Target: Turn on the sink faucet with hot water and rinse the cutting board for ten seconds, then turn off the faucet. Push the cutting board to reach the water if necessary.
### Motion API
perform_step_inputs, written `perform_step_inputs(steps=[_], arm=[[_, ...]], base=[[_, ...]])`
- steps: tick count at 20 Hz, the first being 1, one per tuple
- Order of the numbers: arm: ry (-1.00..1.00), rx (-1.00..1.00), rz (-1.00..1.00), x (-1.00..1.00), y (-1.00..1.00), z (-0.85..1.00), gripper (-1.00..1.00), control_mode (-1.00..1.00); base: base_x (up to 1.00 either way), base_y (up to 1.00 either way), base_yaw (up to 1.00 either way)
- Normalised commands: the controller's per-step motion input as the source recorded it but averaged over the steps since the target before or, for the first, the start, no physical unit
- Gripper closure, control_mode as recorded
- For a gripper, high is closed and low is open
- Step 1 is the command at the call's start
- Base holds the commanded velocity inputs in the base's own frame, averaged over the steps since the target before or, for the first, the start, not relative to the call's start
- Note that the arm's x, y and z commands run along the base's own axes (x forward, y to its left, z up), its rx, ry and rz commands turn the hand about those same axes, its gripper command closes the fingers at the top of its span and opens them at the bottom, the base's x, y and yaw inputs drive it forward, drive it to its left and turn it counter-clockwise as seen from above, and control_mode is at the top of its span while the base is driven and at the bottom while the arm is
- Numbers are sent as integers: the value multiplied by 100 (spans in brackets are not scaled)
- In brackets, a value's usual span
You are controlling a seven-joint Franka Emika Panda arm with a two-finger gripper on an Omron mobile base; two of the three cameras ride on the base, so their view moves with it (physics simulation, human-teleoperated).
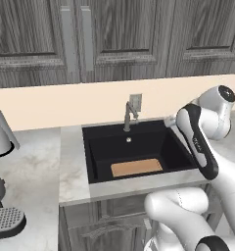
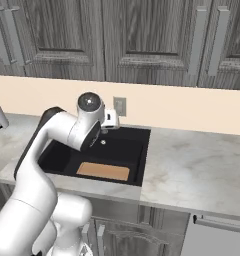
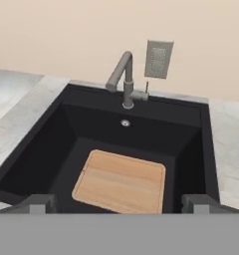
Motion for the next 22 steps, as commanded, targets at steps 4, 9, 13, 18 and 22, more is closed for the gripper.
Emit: perform_step_inputs(steps=[4, 9, 13, 18, 22], arm=[[-12, 0, 2, 0, 0, -16, -100, -100], [-12, 0, 1, 5, 0, -13, -100, -100], [-10, 1, 0, 12, 0, -14, -100, -100], [-9, 2, 1, 15, -2, -13, -100, -100], [-6, 2, 1, 21, -3, -10, -100, -100]], base=[[0, 0, 0], [0, 0, 0], [0, 0, 0], [0, 0, 0], [0, 0, 0]])
